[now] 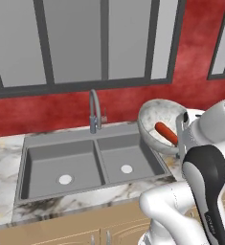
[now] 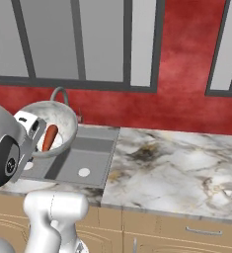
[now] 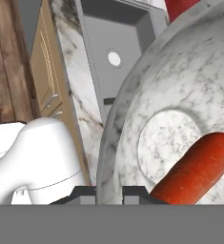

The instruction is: Pick the carrot from the cabinet and place it in the bowl. Then pick the bowl and place it in the sink. Then turn on the sink facuet.

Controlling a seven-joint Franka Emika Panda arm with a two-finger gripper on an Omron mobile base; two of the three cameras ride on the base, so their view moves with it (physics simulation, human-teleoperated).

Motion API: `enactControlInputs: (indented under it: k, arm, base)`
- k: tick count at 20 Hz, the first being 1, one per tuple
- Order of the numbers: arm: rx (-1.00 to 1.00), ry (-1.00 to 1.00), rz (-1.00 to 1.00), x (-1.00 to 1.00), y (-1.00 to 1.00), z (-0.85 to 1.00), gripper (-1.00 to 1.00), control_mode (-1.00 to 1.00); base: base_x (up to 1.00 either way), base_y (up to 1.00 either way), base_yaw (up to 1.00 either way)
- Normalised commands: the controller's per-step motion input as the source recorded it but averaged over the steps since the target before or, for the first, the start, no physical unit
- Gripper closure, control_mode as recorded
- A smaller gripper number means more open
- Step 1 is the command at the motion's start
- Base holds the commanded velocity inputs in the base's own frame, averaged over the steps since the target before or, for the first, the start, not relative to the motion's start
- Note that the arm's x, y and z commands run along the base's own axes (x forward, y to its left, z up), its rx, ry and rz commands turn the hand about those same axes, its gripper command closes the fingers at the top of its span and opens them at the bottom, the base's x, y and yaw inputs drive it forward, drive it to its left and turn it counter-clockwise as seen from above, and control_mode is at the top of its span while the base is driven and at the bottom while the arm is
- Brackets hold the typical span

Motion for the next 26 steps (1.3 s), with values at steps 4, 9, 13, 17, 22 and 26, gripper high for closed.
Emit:
enactControlInputs:
  k: [4, 9, 13, 17, 22, 26]
  arm:
    - [0.00, 0.00, 0.00, 0.00, 0.00, 0.00, 1.00, 1.00]
    - [0.02, 0.01, 0.03, 0.04, -0.03, 0.00, 1.00, -1.00]
    - [0.00, 0.03, 0.18, 0.55, -0.27, -0.09, 1.00, -1.00]
    - [-0.01, 0.06, 0.32, 0.75, -0.45, -0.37, 1.00, -1.00]
    - [-0.13, 0.08, 0.42, 0.77, -0.37, -0.71, 1.00, -1.00]
    - [-0.18, 0.00, 0.35, 0.66, -0.09, -0.52, 1.00, -1.00]
  base:
    - [0.20, 0.00, 0.00]
    - [0.02, 0.00, 0.01]
    - [0.00, 0.00, 0.00]
    - [0.00, 0.00, 0.00]
    - [0.00, 0.00, 0.00]
    - [0.00, 0.00, 0.00]
